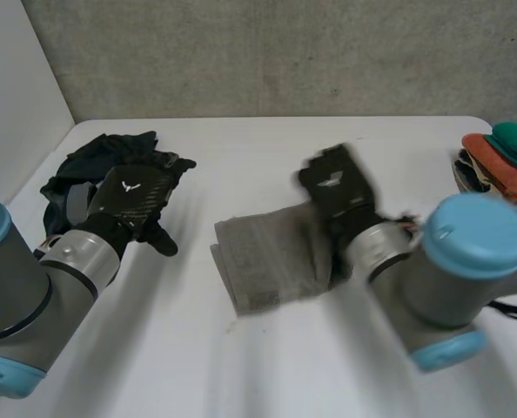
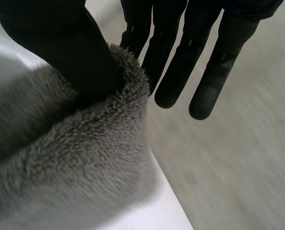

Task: Fold the laundry.

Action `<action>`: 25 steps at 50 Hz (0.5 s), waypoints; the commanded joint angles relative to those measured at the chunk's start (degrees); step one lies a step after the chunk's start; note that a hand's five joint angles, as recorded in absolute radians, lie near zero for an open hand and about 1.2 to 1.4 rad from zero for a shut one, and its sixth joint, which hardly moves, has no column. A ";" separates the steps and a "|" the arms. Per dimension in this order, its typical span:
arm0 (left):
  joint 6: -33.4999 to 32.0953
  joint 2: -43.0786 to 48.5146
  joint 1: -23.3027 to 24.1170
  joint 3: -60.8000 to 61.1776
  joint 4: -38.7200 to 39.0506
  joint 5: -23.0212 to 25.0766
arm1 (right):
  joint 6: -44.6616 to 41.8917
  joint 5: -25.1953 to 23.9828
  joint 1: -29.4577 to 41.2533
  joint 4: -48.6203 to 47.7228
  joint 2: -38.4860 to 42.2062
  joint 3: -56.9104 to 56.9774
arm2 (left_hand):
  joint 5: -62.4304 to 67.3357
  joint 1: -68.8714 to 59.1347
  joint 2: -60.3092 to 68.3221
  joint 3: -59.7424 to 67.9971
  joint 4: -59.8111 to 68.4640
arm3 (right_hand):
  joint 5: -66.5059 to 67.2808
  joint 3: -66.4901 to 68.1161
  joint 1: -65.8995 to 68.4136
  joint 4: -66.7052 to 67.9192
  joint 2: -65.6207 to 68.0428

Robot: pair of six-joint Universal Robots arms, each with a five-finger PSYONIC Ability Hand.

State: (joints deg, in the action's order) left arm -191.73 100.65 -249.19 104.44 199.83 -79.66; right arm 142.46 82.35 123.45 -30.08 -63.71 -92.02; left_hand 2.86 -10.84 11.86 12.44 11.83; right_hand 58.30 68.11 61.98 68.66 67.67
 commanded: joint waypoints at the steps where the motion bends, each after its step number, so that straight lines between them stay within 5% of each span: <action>1: 0.31 -0.28 0.37 -0.02 -0.67 -0.94 | 0.01 -11.51 9.08 3.53 9.73 3.69 | -2.86 0.84 -1.86 -2.44 -1.83 | 10.01 10.20 16.33 9.65 10.64; 2: 0.48 -0.10 0.54 -0.28 -0.85 -1.46 | 0.01 -11.34 9.26 4.67 10.44 4.30 | -2.86 0.84 -1.86 -2.44 -1.83 | -0.33 -0.14 5.99 -0.69 0.30; 3: 0.66 -0.10 0.81 -0.55 -1.02 -1.73 | 0.36 -10.64 9.35 7.99 10.79 5.87 | -2.86 0.84 -1.86 -2.44 -1.83 | -30.57 -30.38 -24.25 -30.94 -29.95; 5: 0.92 -0.10 1.16 -1.07 -1.20 -2.43 | 1.59 -9.67 8.82 11.26 10.19 7.12 | -2.86 0.84 -1.86 -2.44 -1.83 | -58.30 -58.11 -51.98 -58.66 -57.67; 10: 1.71 0.95 4.32 -5.20 -2.34 -5.68 | 18.67 -6.59 3.22 13.21 5.19 8.44 | -2.86 0.84 -1.86 -2.44 -1.83 | -58.30 -58.11 -51.98 -58.66 -57.67; 17: 1.80 8.15 11.52 -15.92 -5.24 -10.34 | 37.69 -9.22 -5.49 16.71 0.51 9.92 | -2.86 0.84 -1.86 -2.44 -1.83 | -58.30 -58.11 -51.98 -58.66 -57.67; 25: 1.36 22.91 18.21 -29.89 -9.37 -13.24 | 37.11 -11.77 -8.05 31.21 11.05 22.92 | -2.86 0.84 -1.86 -2.44 -1.83 | -58.30 -58.11 -51.98 -58.66 -57.67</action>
State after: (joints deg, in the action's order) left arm -189.99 112.00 -235.86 85.16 193.61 -90.71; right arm 180.59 72.69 117.20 -10.52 -61.54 -79.45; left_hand 2.87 -10.84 11.86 12.44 11.83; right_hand 2.29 11.86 12.76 12.15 12.28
